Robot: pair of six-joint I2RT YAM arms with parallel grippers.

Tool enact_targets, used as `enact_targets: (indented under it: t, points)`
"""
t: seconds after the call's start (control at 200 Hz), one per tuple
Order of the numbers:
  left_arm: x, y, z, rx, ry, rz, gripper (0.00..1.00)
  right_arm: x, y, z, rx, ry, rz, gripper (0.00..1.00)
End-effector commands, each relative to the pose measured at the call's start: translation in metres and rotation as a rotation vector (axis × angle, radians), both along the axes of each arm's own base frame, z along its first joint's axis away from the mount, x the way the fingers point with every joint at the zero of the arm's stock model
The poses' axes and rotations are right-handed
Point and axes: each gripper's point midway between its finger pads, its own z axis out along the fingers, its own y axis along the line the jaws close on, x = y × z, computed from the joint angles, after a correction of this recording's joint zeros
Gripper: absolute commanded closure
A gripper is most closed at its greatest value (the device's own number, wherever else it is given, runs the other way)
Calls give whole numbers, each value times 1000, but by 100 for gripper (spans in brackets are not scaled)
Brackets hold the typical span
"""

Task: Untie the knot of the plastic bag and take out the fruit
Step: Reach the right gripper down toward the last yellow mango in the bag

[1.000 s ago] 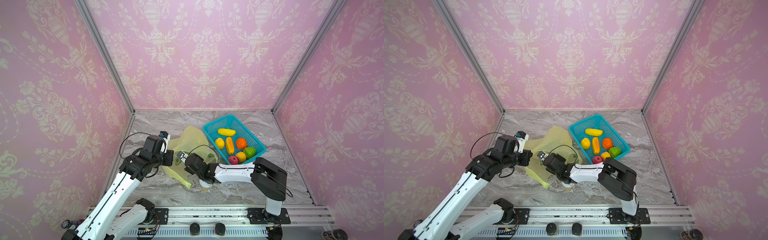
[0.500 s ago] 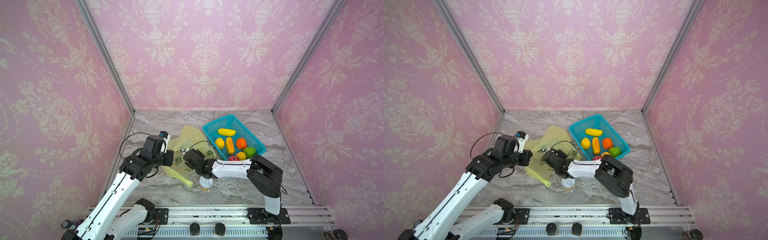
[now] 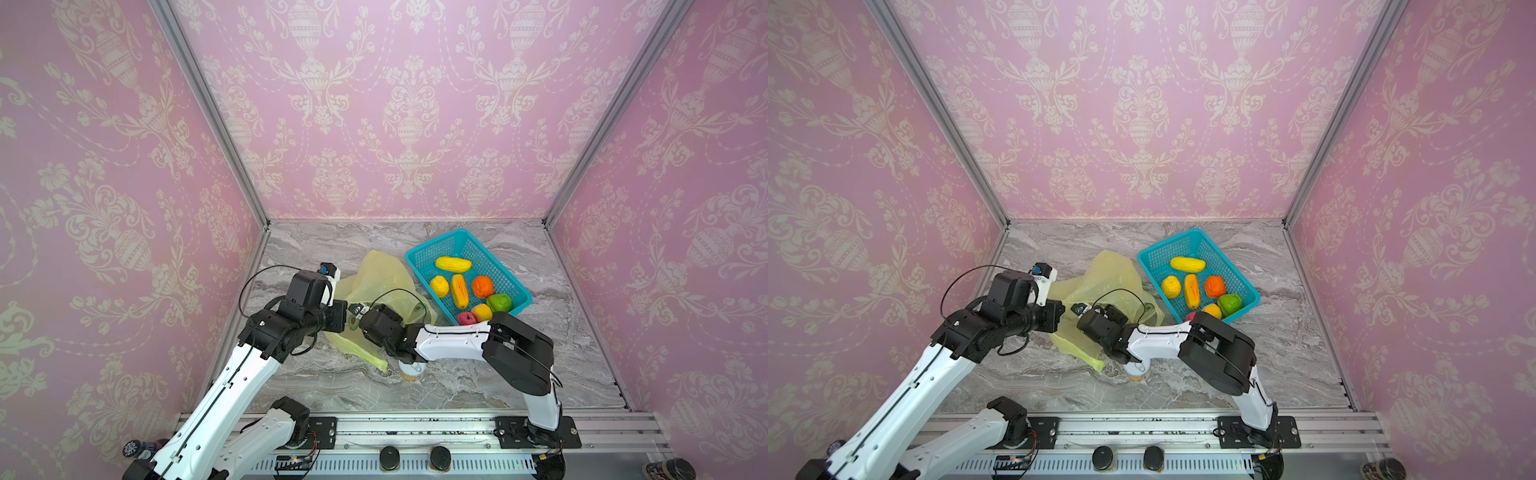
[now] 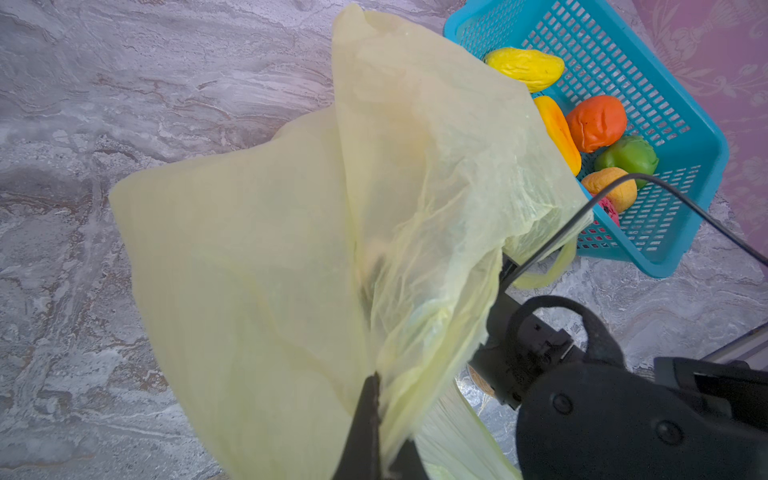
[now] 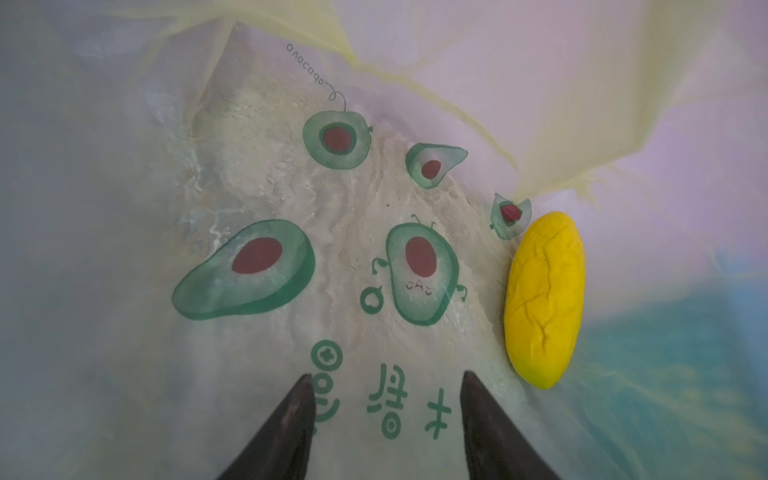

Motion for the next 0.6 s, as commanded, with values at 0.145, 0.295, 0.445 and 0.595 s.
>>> enact_targets:
  t: [0.145,0.295,0.445,0.595]
  points:
    - [-5,2,-2,-6,17,5,100,40,-24,5,-30,-19,-194,37]
    - [-6,-2,-1,-20,17,-12,100,63,-39,4,-99,-59,-321,26]
    - [-11,-10,5,-63,3,-58,100,83,-44,-9,-140,-39,-395,25]
    - [-13,-13,10,-85,-13,-76,100,96,-43,-25,-160,4,-419,24]
